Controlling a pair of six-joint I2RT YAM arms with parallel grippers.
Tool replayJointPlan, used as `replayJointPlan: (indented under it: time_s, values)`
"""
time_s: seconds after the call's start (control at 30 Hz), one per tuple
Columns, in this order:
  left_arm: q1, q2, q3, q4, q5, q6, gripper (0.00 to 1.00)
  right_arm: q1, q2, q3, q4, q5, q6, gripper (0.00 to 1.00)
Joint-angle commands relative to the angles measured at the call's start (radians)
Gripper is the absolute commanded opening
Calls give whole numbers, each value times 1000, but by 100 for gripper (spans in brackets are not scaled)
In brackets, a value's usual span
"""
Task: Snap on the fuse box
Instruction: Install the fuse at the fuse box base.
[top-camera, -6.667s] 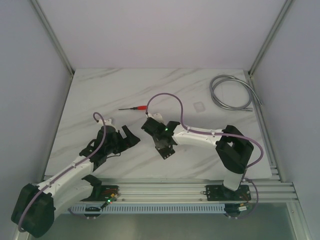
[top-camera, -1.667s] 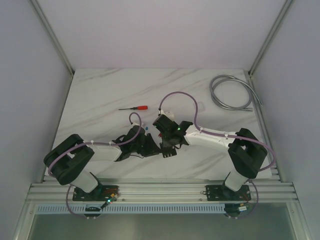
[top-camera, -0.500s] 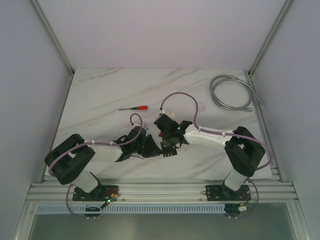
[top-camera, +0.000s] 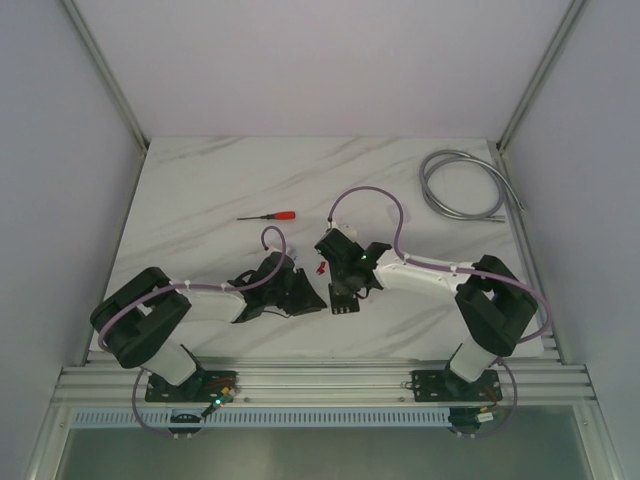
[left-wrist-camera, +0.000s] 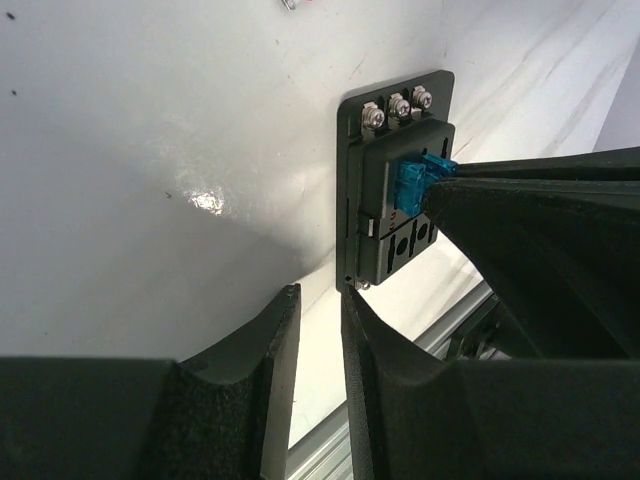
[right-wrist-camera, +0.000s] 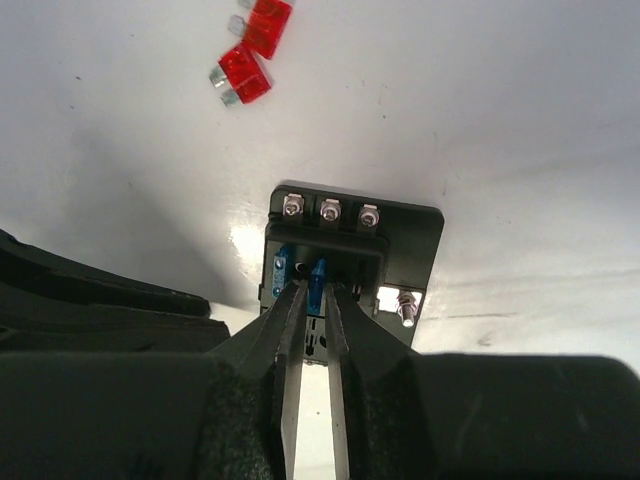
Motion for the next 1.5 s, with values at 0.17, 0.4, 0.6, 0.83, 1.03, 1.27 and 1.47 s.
replayJointPlan:
  time_s: [0.17, 0.4, 0.6, 0.83, 1.03, 1.27, 1.47]
  values:
    - [-9, 14, 30, -28, -14, -7, 33, 22, 42, 93, -127, 70, 6, 21]
    - [-9, -3, 36, -28, -14, 0, 36, 30, 60, 137, -161, 86, 23, 27]
    - [-9, -23, 39, -46, -28, 17, 40, 30, 93, 158, -187, 96, 31, 24]
    - [-9, -51, 46, -82, -59, 47, 48, 31, 109, 179, -199, 99, 35, 19]
    - [-7, -66, 47, -101, -74, 64, 52, 31, 119, 181, -206, 92, 39, 8]
    - [-4, -75, 45, -112, -78, 68, 53, 21, 139, 131, -200, 64, 61, 0]
    - [-3, -81, 44, -118, -83, 66, 54, -15, 115, 39, -158, 33, 65, 0]
